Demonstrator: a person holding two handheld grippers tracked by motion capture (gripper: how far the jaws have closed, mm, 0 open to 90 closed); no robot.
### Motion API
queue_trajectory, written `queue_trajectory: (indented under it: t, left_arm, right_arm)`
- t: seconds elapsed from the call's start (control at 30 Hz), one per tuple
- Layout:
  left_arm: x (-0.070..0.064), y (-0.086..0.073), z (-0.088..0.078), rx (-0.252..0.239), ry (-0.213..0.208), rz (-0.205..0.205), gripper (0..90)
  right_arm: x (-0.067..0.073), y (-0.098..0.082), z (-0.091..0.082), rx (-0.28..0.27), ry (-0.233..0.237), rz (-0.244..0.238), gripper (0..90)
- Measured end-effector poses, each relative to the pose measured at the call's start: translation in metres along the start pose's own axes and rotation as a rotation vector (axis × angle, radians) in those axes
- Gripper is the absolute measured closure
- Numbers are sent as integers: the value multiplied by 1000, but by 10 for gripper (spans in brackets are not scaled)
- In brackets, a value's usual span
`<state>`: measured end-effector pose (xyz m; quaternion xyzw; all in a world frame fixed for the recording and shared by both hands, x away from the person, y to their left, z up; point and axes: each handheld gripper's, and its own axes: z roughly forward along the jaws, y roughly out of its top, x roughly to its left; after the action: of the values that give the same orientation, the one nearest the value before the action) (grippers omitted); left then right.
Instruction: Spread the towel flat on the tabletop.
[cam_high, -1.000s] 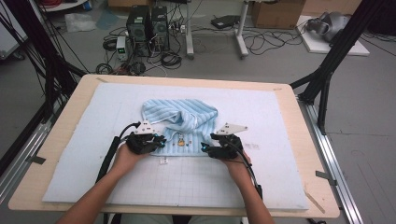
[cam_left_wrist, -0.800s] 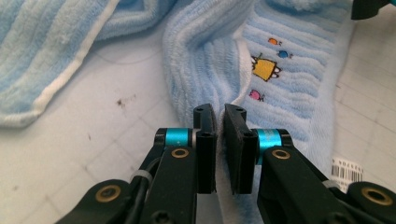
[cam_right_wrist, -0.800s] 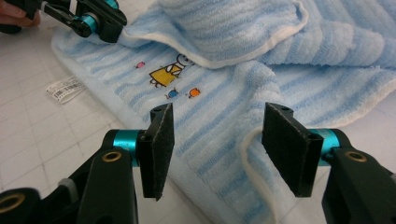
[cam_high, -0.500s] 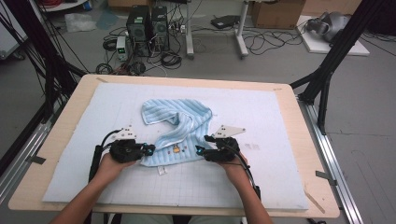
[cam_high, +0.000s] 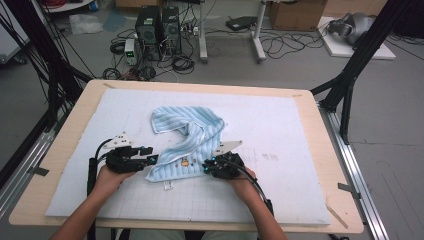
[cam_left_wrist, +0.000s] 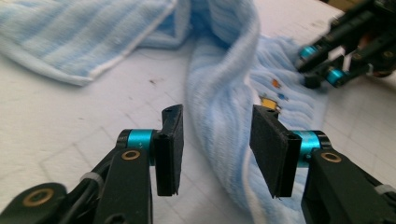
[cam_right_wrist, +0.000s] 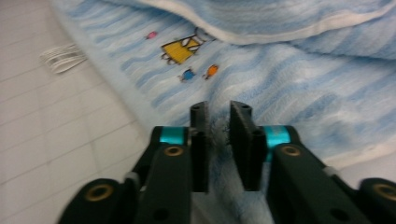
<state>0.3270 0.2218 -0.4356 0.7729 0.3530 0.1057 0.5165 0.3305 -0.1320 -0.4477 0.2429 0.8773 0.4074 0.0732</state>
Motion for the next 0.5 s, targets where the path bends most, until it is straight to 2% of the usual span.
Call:
queue_trajectory:
  t: [0.03,0.17,0.3,0.5]
  left_arm:
    - [1,0,-1,-6,8,-4,524]
    - [5,2,-2,-20,34,-13,501]
    - [7,4,-1,-24,47,-10,501]
    - [9,6,5,-19,62,-3,499]
  right_arm:
    - [0,-1,-1,5,32,1,830]
    - [6,-5,-7,28,110,-22,837]
    - [16,-10,-14,52,178,-55,837]
    - [31,-25,-29,74,292,-73,829]
